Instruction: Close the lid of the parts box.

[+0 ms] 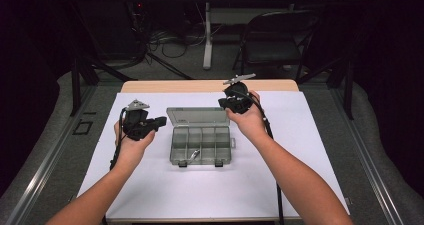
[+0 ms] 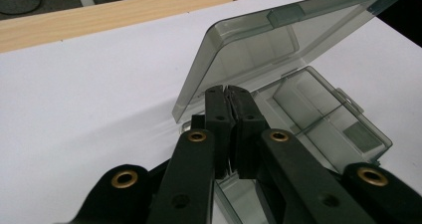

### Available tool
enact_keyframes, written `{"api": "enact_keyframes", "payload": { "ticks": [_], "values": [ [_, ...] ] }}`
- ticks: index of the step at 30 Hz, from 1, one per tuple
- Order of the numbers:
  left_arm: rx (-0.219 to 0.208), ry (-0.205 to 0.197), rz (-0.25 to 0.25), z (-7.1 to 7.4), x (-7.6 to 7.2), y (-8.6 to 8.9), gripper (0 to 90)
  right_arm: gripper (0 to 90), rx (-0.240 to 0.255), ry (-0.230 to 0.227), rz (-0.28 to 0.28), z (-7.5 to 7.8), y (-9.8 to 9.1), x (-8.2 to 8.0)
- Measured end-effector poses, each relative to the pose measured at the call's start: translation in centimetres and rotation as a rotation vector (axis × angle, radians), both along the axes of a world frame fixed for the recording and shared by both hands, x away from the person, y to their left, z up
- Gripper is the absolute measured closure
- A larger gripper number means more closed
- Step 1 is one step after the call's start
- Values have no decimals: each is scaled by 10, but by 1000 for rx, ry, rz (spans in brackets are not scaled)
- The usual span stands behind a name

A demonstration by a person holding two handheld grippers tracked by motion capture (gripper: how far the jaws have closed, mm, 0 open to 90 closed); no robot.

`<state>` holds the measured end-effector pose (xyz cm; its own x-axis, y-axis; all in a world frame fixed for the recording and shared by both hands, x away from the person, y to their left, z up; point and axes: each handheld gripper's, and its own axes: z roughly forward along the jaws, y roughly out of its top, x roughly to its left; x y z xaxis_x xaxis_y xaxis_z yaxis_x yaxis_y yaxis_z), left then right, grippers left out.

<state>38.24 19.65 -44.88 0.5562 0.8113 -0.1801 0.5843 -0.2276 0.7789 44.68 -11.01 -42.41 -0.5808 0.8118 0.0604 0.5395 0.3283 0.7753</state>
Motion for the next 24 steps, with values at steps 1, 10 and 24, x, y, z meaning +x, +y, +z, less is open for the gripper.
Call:
{"api": "enact_keyframes", "payload": {
  "ticks": [1, 10, 24],
  "values": [
    [0, 5, -8, -1, 0, 0, 885, 900, 0, 3, 3, 0, 0, -1],
    [-6, 22, -31, -6, 1, -5, 892, 899, -2, 8, 24, -3, -1, -8],
    [-28, 41, -53, -13, -3, -9, 894, 900, 4, 32, 69, -10, -2, -25]
  ]
}}
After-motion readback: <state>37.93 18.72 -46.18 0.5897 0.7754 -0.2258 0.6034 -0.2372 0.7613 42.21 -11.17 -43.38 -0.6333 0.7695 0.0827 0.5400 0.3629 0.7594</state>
